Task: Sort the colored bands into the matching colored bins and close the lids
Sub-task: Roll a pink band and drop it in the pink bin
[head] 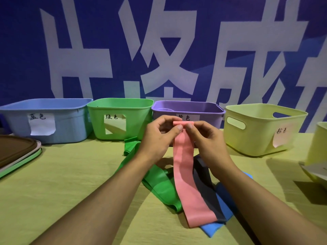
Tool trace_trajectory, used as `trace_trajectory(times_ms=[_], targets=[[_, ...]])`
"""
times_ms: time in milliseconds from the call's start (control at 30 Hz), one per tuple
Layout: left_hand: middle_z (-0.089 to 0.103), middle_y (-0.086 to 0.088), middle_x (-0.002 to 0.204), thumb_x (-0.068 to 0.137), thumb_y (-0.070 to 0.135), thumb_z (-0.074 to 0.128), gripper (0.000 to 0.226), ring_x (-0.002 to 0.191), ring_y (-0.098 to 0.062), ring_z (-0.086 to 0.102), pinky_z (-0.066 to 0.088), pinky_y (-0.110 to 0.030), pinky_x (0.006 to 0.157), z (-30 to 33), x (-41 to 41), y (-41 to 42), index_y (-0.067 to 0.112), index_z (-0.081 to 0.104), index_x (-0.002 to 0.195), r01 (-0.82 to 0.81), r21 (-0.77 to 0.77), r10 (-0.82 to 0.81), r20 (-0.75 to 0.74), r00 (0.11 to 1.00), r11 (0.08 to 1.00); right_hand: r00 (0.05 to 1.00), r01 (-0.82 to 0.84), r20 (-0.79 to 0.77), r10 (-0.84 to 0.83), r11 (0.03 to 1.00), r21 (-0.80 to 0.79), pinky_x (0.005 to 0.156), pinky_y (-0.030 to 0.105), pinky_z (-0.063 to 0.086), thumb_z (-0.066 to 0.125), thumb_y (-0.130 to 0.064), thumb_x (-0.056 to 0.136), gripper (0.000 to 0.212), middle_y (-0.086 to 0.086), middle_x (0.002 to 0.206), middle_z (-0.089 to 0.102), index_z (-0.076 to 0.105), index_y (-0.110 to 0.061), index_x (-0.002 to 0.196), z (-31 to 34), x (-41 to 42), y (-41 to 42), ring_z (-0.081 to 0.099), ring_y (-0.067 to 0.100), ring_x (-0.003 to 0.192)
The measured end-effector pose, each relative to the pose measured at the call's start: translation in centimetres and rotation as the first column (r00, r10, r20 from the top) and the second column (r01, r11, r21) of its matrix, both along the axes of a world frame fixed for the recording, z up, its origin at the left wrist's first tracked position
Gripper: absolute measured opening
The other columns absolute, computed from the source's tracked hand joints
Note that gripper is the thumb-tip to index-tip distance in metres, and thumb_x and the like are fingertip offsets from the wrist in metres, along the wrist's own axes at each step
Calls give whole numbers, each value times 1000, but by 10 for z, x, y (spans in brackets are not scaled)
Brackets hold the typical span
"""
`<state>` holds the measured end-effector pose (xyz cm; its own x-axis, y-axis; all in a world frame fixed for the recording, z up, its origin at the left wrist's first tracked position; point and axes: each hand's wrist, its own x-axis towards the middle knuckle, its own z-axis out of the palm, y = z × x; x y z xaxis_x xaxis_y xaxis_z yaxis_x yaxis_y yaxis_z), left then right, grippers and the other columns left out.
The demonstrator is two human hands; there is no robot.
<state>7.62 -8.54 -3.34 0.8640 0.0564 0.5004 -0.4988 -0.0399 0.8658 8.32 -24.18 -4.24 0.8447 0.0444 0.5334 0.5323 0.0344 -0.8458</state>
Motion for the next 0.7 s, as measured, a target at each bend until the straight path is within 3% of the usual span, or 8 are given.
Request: trace_trajectory(times_ms=[200,267,400,533,700], targets=[[76,-8,107,95,12,71,20,101,-21,74,64,-39,79,0,-1,-2,12,71,114,16,-11,-16,-17,1000,1000,999,12,30,-11,1000,-22,87,43,61,66,-22,99,14,0,100,78,74,-18,109,-2,3,-2,74,19,98],[76,-10,106,96,23,70,19,100,-24,74,64,-42,78,0,-2,-2,13,72,112,12,-16,-13,-36,999,1000,999,6,37,-5,1000,-23,85,40,59,66,-21,99,13,0,102,78,74,-19,109,-3,3,-2,73,17,99],[76,-19,97,89,51,65,45,93,-37,75,63,-53,80,0,-4,-5,10,75,103,15,-4,-16,-121,992,1000,998,-15,53,17,999,-29,85,34,56,66,-18,99,14,-1,106,77,73,-17,111,-3,4,-1,72,16,102],[75,-10,84,99,36,64,31,77,-22,71,61,-50,77,0,-3,-5,8,76,99,-16,29,19,-104,994,999,999,-10,45,11,999,-36,87,30,56,66,-13,99,16,-2,107,77,73,-20,111,-4,3,-2,71,15,104],[76,-11,91,98,35,66,20,82,-21,70,60,-54,80,-2,-2,-4,18,77,99,-33,81,39,-71,997,996,999,2,-46,-2,1000,6,82,31,59,62,-25,101,15,-5,105,77,72,-25,112,-1,0,-2,72,15,103]])
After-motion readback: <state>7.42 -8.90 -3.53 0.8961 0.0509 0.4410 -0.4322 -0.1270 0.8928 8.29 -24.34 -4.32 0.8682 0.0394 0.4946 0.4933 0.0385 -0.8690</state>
